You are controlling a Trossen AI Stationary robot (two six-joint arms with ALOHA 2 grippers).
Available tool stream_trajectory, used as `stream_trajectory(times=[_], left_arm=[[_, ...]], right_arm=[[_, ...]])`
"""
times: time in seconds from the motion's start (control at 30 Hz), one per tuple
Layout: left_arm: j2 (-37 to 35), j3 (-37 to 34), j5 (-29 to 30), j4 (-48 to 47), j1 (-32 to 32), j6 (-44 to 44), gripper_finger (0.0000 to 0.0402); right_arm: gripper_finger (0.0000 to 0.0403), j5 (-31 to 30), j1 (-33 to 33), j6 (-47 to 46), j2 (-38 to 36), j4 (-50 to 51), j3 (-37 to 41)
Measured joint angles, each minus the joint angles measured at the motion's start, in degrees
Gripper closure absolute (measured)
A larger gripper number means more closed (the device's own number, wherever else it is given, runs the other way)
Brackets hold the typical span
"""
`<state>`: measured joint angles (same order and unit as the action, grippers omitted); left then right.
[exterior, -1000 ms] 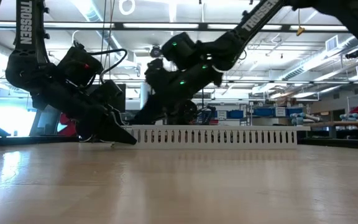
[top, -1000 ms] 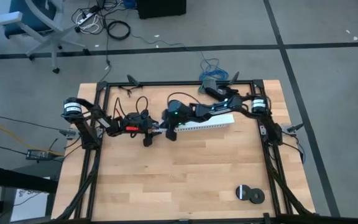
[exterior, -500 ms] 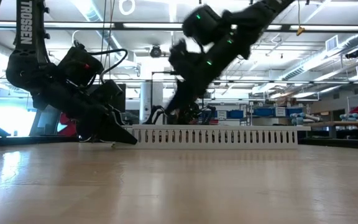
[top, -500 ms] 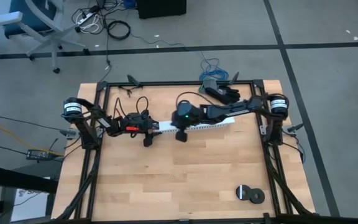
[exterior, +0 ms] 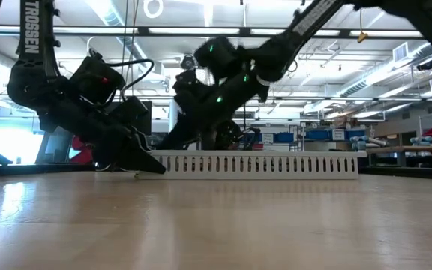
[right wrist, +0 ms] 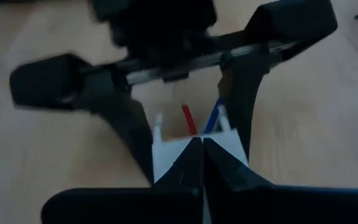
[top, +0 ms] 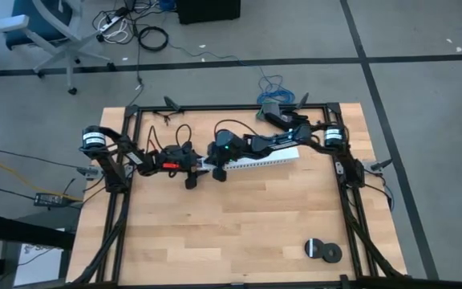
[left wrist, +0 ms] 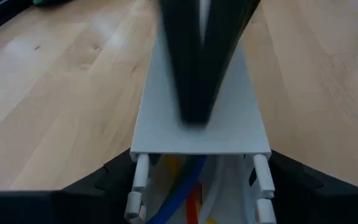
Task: Ziptie cables
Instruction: Close the white cable duct lid
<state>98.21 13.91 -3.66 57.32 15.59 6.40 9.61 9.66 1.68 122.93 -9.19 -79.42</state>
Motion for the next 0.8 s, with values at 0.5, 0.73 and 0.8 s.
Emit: stream_trajectory(times=[0.5,0.73,0.8], left_arm=[[0.1,0.1,-0.2,0.1,0.0,-0.6,0.0143],[0.0,0.0,-0.3,0.1,0.0,-1.0,0.0143],[0.0,0.0,-0.3,0.1,0.0,-1.5,0.0143]], right_arm=[[0.0403,-5.0,0.3,-5.9,-13.8,7.0,15.2],[0.0403,0.3,-0.3,-1.7,-0.7,-1.7,2.4],[0.0403,-0.4,-1.0,1.2,-1.7,-1.2,1.6]])
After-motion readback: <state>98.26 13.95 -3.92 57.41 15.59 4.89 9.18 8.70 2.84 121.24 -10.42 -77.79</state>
